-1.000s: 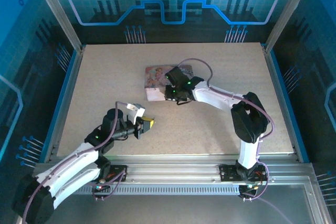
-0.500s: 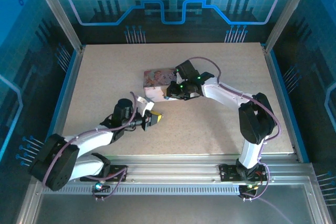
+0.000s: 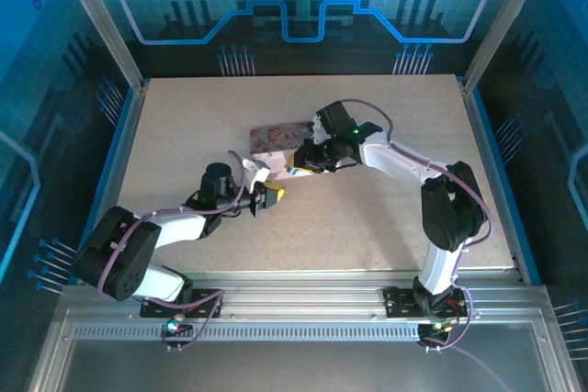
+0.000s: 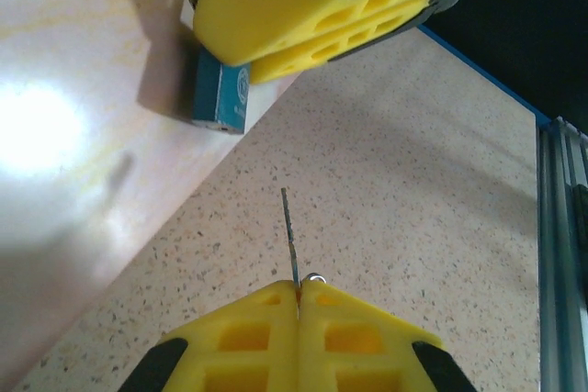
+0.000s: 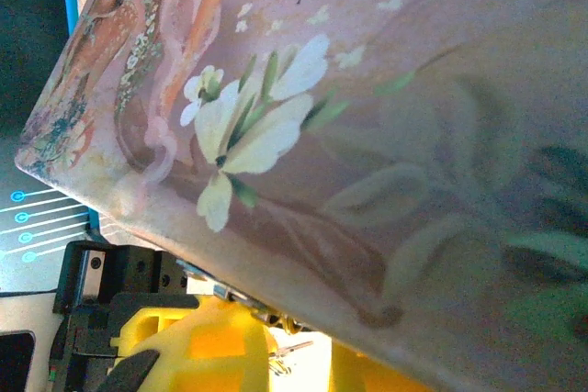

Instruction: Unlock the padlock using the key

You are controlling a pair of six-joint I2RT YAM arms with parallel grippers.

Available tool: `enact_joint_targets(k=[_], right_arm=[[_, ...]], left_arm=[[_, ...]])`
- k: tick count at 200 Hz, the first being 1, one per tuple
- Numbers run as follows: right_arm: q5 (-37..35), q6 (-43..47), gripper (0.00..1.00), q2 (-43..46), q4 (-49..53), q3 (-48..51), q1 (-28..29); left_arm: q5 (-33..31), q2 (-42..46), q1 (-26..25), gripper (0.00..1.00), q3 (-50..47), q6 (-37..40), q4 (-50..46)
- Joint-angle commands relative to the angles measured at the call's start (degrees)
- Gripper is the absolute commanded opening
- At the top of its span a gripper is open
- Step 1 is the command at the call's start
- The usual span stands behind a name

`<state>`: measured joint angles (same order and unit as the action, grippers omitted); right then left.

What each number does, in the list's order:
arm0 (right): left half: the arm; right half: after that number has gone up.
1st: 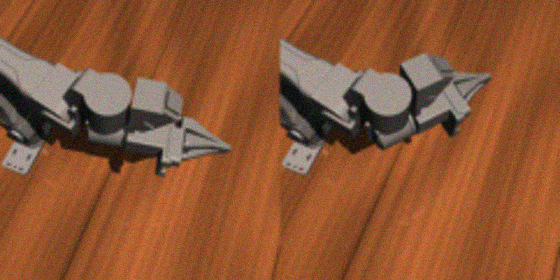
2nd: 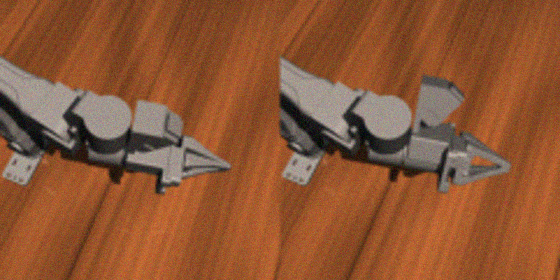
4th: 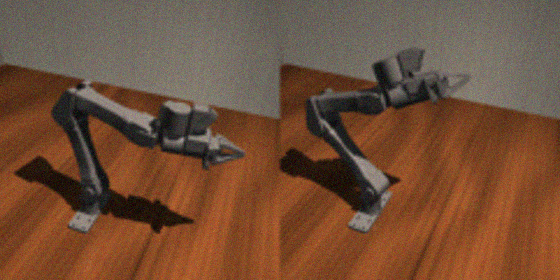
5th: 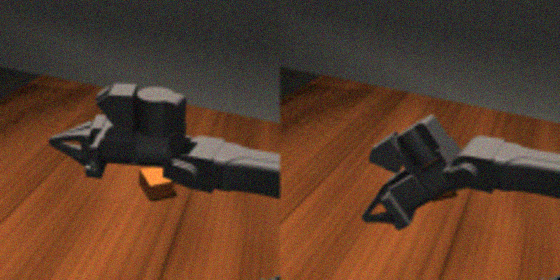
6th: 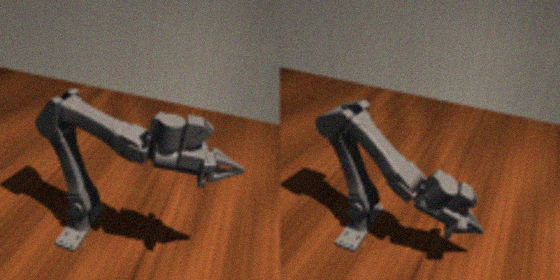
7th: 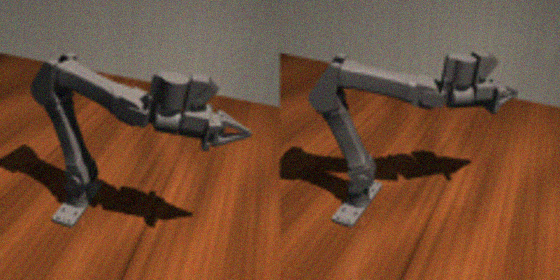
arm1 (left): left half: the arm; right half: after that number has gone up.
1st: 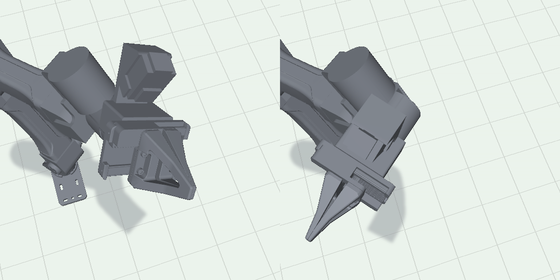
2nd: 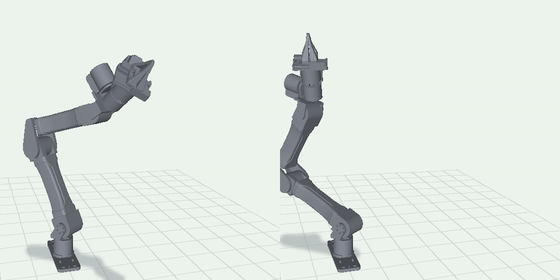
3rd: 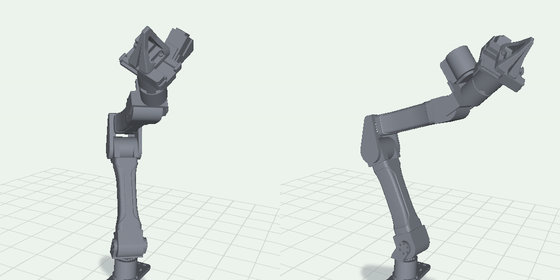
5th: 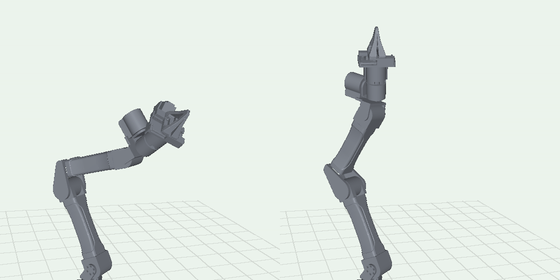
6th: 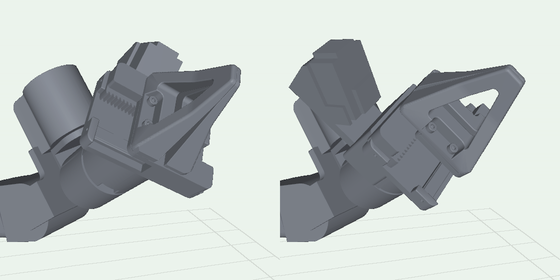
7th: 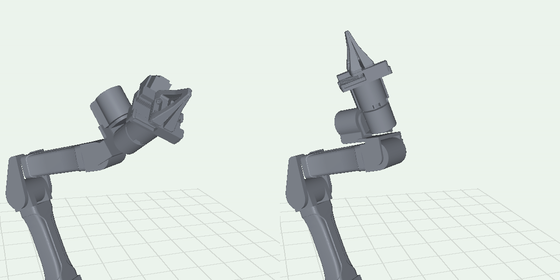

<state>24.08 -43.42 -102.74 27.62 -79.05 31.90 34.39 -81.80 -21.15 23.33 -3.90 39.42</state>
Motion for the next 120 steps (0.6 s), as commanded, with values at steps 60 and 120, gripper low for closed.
enact_joint_targets(k=[60,120], right_arm=[[6.37,0.53,0.00,2.02,-0.82,-1.46,-1.20],[5.98,0.25,0.00,1.93,0.00,-1.81,-1.14]], left_arm=[[2.38,-8.14,1.99,0.00,1.66,-1.98,13.56],[-0.73,-6.49,1.73,0.00,1.06,1.82,13.22]])
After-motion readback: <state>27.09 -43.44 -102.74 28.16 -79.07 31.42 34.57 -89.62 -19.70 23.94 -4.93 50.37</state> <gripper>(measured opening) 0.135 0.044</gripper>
